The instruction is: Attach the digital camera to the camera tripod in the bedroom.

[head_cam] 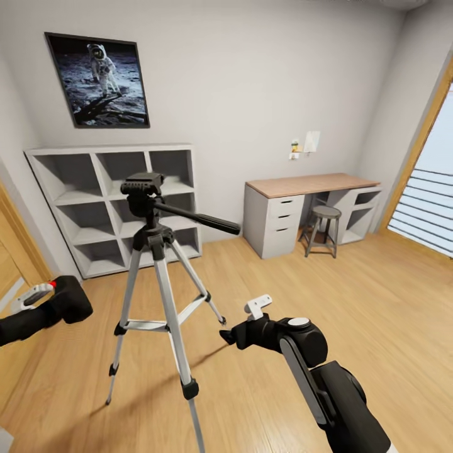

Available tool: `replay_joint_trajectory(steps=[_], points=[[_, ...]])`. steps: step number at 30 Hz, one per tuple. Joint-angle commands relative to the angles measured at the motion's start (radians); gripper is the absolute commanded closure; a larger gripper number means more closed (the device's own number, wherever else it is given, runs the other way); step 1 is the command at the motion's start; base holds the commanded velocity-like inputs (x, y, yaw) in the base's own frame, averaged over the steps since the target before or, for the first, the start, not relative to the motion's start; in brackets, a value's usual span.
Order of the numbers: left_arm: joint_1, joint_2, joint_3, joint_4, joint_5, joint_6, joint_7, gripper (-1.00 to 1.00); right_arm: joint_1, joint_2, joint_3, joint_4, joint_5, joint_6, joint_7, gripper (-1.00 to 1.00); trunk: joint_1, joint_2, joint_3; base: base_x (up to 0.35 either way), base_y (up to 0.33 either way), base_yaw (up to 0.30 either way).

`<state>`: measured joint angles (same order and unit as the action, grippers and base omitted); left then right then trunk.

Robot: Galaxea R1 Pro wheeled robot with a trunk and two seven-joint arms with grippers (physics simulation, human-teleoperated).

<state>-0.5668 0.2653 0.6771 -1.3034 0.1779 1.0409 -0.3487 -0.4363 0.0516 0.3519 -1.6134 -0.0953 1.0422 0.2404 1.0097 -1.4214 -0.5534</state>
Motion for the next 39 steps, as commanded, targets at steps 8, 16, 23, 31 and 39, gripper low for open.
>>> replay_joint_trajectory(steps=[8, 16, 23, 31, 39], points=[[-0.045, 0.017, 0.02, 0.031, 0.056, 0.006, -0.005, 1.0, 0.001, -0.008, 0.007, 0.0, -0.009, 0.005, -0.007, -1.0, -0.031, 0.056, 0.024, 0.0, 0.0, -0.153], [0.023, 0.009, 0.073, -0.048, 0.139, 0.006, -0.001, 1.0, 0.009, -0.009, 0.01, 0.0, -0.008, 0.005, -0.007, -1.0, -0.061, 0.112, 0.049, 0.0, 0.0, -0.02], [0.048, 0.006, 0.134, -0.097, 0.151, 0.006, 0.002, 1.0, 0.011, -0.007, 0.011, 0.0, -0.008, 0.005, -0.007, -1.0, -0.088, 0.161, 0.071, 0.0, 0.0, -0.003], [0.054, 0.005, 0.152, -0.1, 0.155, 0.006, 0.004, 1.0, 0.011, -0.008, 0.01, 0.0, -0.008, 0.005, -0.007, -1.0, -0.119, 0.217, 0.096, 0.0, 0.0, 0.0], [0.06, 0.0, 0.152, -0.098, 0.157, 0.006, 0.007, 1.0, 0.011, -0.009, 0.005, 0.0, -0.009, 0.005, -0.007, -1.0, -0.15, 0.273, 0.121, 0.0, 0.0, 0.0]])
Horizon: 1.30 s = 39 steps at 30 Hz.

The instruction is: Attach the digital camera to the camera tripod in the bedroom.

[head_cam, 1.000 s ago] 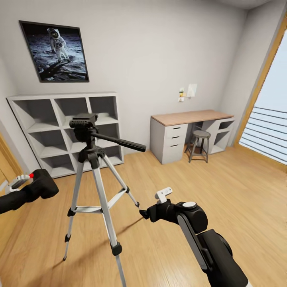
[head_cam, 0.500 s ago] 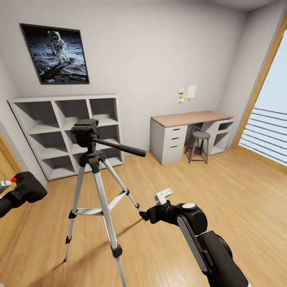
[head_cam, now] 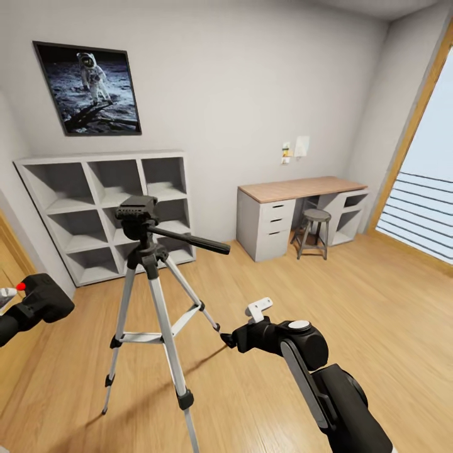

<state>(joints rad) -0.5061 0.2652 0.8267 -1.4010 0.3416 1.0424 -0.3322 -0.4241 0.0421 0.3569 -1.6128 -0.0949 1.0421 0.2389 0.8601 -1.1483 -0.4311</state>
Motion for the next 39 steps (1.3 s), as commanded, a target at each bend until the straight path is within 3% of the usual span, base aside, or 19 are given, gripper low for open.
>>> replay_joint_trajectory(steps=[1, 6, 10, 13, 39], points=[[0.004, -0.001, 0.003, -0.004, -0.006, 0.005, -0.01, 1.0, -0.001, 0.0, 0.0, -0.001, -0.009, 0.005, -0.006, -1.0, -0.004, 0.007, 0.002, 0.0, 0.0, 0.0], [0.039, -0.007, 0.003, -0.021, -0.005, 0.005, -0.011, 1.0, 0.02, -0.001, 0.003, -0.001, -0.009, 0.005, -0.006, -1.0, -0.023, 0.042, 0.018, 0.0, 0.0, 0.0], [0.057, -0.04, 0.002, -0.033, -0.006, 0.005, -0.01, 1.0, 0.054, -0.002, 0.0, -0.001, -0.009, 0.005, -0.006, -1.0, -0.038, 0.07, 0.03, 0.0, 0.0, 0.0], [0.059, -0.046, 0.003, -0.034, -0.008, 0.005, -0.01, 1.0, 0.059, -0.001, 0.0, -0.001, -0.009, 0.005, -0.006, -1.0, -0.05, 0.091, 0.04, 0.0, 0.0, 0.0], [0.06, -0.052, 0.007, -0.035, -0.013, 0.005, 0.008, 1.0, 0.068, 0.0, 0.002, 0.0, -0.008, 0.005, -0.007, -1.0, -0.15, 0.273, 0.121, 0.0, 0.0, 0.0]])
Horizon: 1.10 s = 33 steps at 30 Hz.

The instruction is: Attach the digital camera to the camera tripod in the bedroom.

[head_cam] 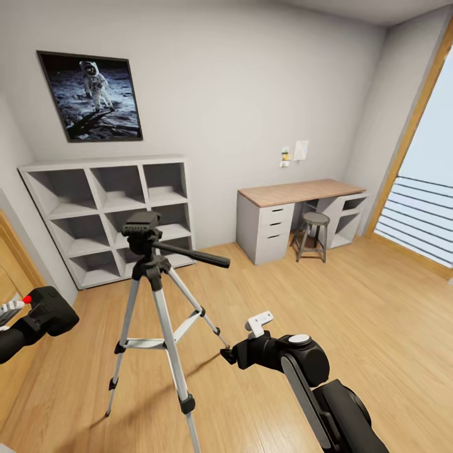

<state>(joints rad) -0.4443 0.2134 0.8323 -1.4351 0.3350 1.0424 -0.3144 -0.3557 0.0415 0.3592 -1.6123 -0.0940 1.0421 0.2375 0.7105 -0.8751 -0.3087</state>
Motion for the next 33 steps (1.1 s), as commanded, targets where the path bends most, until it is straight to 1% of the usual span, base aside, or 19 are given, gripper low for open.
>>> replay_joint_trajectory(steps=[1, 5, 9, 15, 33], points=[[-0.001, 0.0, 0.002, -0.001, -0.006, 0.005, -0.009, 1.0, 0.0, 0.0, 0.0, -0.001, -0.009, 0.005, -0.006, -1.0, -0.004, 0.006, 0.002, 0.0, 0.0, 0.0], [-0.001, 0.0, -0.002, -0.002, -0.013, 0.005, -0.003, 1.0, 0.002, 0.0, 0.0, -0.001, -0.01, 0.005, -0.005, -1.0, -0.019, 0.034, 0.014, 0.0, 0.0, 0.0], [-0.001, 0.0, -0.003, -0.002, -0.007, 0.005, 0.023, 1.0, 0.004, -0.001, -0.001, -0.001, -0.01, 0.005, -0.005, -1.0, -0.034, 0.062, 0.027, 0.0, 0.0, 0.0], [0.0, 0.0, -0.004, -0.002, -0.004, 0.005, 0.041, 1.0, 0.006, -0.001, 0.002, -0.001, -0.01, 0.005, -0.004, -1.0, -0.057, 0.104, 0.046, 0.0, 0.0, 0.0], [0.004, -0.007, -0.004, -0.001, -0.011, 0.005, 0.048, 1.0, 0.007, -0.002, 0.0, -0.001, -0.01, 0.005, -0.004, -1.0, -0.126, 0.23, 0.102, 0.0, 0.0, 0.0]])
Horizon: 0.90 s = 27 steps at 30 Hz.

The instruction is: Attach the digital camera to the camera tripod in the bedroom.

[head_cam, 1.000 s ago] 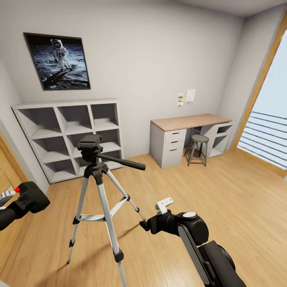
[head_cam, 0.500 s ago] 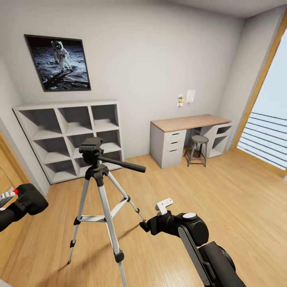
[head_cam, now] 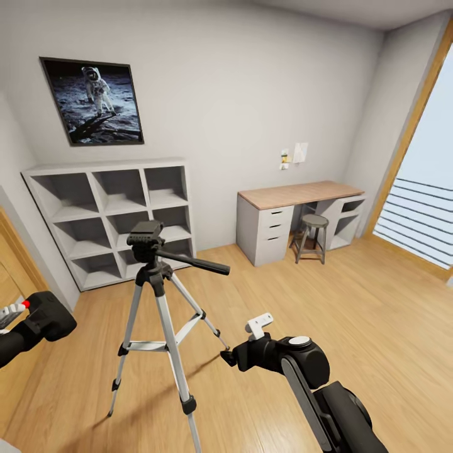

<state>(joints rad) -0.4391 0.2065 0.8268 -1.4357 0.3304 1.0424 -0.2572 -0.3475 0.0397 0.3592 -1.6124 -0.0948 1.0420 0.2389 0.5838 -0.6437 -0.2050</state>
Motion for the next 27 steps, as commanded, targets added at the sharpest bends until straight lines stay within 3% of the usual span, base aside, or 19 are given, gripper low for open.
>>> replay_joint_trajectory(steps=[1, 15, 27], points=[[-0.001, -0.001, 0.002, 0.0, -0.007, 0.005, -0.009, 1.0, -0.001, 0.0, -0.001, -0.001, -0.009, 0.005, -0.006, -1.0, -0.004, 0.006, 0.002, 0.0, 0.0, 0.0], [-0.001, -0.004, 0.003, 0.0, -0.012, 0.005, -0.008, 1.0, 0.008, -0.002, 0.001, -0.001, -0.009, 0.005, -0.006, -1.0, -0.057, 0.104, 0.045, 0.0, 0.0, 0.0], [0.009, -0.002, 0.004, -0.001, -0.011, 0.005, -0.009, 1.0, 0.032, -0.05, -0.005, 0.0, -0.01, 0.005, -0.003, -1.0, -0.103, 0.188, 0.083, 0.0, 0.0, 0.0]])
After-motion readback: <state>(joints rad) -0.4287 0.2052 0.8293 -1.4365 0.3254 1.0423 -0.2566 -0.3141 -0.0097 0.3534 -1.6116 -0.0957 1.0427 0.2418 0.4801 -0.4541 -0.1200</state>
